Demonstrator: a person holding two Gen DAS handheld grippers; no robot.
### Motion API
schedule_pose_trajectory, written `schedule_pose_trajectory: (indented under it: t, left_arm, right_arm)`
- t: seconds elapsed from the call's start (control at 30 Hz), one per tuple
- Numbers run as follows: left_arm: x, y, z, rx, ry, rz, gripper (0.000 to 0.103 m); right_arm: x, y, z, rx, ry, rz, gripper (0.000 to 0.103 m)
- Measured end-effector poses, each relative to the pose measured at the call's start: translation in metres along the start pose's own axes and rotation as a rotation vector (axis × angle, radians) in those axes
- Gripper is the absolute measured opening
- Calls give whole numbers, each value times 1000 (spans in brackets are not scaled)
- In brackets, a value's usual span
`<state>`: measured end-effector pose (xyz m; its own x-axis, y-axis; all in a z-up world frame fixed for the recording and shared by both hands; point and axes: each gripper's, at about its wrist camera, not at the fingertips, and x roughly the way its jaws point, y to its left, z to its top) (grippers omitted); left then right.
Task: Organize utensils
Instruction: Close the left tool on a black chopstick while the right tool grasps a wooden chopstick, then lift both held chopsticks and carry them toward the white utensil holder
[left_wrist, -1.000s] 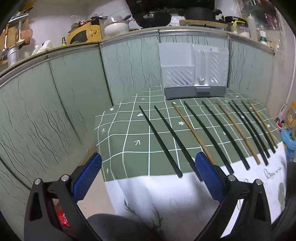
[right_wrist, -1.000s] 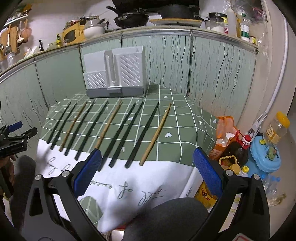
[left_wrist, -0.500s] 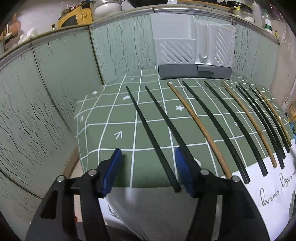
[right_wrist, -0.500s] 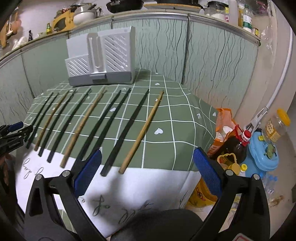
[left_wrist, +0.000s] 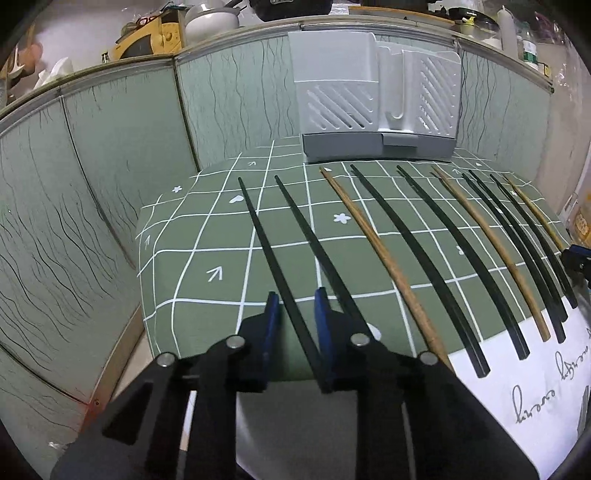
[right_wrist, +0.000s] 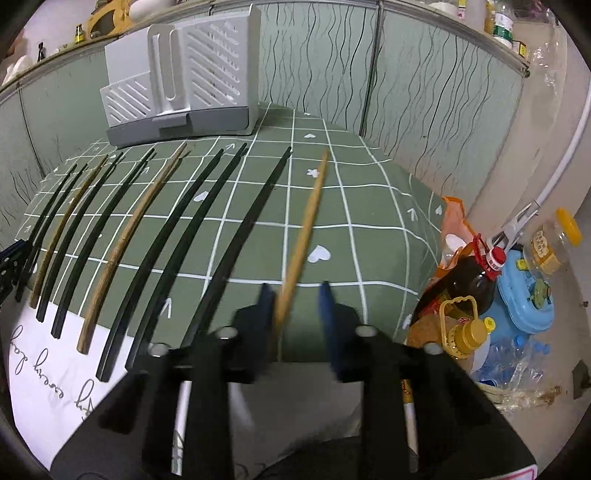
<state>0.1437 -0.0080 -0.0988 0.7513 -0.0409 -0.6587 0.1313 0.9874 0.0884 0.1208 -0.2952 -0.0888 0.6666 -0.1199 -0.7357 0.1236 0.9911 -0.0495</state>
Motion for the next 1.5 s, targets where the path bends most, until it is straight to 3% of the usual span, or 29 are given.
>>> schedule_pose_trajectory:
  t: [0.23, 0.5, 0.87, 1.23, 1.5]
  left_arm:
    - [0, 4, 0, -18, -9, -25, 15]
    - [-1, 5, -1, -20, -10, -29, 11]
    - [0, 11, 3, -63, 3, -57, 7]
    - [-6, 26, 10, -92, 1, -79, 6]
    - [-31, 34, 16, -75, -51, -115, 6]
  right_arm:
    - [2, 7, 0, -18, 8, -41, 19]
    - [2, -3, 4, 15, 17, 3, 7]
    - [3, -7, 8, 12, 43, 33, 6]
    - [-15, -21, 11, 2, -8, 45, 6]
    - [-42, -28, 10, -2, -64, 77, 7]
